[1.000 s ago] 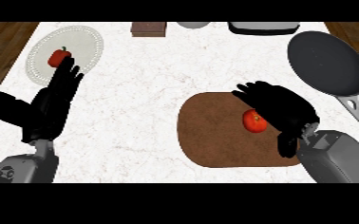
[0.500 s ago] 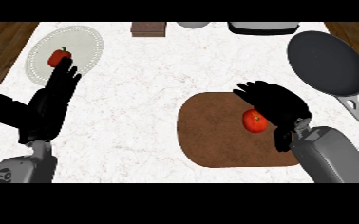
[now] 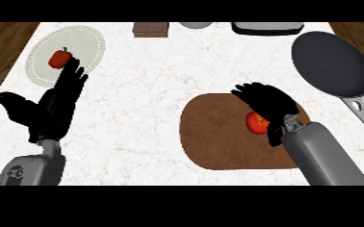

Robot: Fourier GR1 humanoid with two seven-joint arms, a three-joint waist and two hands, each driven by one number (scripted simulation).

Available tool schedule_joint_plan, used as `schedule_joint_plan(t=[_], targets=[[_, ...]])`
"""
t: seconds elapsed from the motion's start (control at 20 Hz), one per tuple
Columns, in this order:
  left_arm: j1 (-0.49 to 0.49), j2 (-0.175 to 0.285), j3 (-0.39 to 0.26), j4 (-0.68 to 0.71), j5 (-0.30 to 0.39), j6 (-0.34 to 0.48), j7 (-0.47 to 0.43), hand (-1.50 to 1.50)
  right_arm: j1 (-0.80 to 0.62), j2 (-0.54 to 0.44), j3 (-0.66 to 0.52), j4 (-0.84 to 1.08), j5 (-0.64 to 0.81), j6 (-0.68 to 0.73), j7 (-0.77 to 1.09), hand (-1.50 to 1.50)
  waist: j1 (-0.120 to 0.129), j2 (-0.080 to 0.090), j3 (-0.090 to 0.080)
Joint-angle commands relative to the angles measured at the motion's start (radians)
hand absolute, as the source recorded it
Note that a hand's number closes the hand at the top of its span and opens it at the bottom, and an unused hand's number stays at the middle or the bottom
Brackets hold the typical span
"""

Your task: Pick the tomato from the cutting board and place it in the pan

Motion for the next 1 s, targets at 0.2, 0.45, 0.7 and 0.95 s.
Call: schedule_joint_plan(t=[0.2, 0.45, 0.7, 0.95], targets=[[0.019, -0.014, 0.017, -0.082, -0.015, -0.001, 0.073, 0.0, 0.006, 0.088, -0.026, 0.085, 0.059, -0.03, -0.018, -1.5, 0.001, -0.001, 0.0], [0.016, -0.01, 0.051, -0.006, -0.007, -0.052, -0.017, 0.0, 0.036, 0.075, 0.007, 0.118, 0.095, -0.109, -0.123, 1.5, -0.001, -0.001, 0.0], [0.001, -0.038, 0.028, 0.005, -0.038, -0.033, -0.002, 0.0, 0.014, 0.12, -0.01, 0.185, 0.108, -0.178, -0.166, 1.5, -0.001, 0.0, 0.0], [-0.029, -0.005, 0.075, 0.0, -0.007, -0.063, 0.025, 0.0, 0.001, 0.084, -0.046, 0.229, 0.12, -0.198, -0.23, 1.5, -0.001, 0.0, 0.0]])
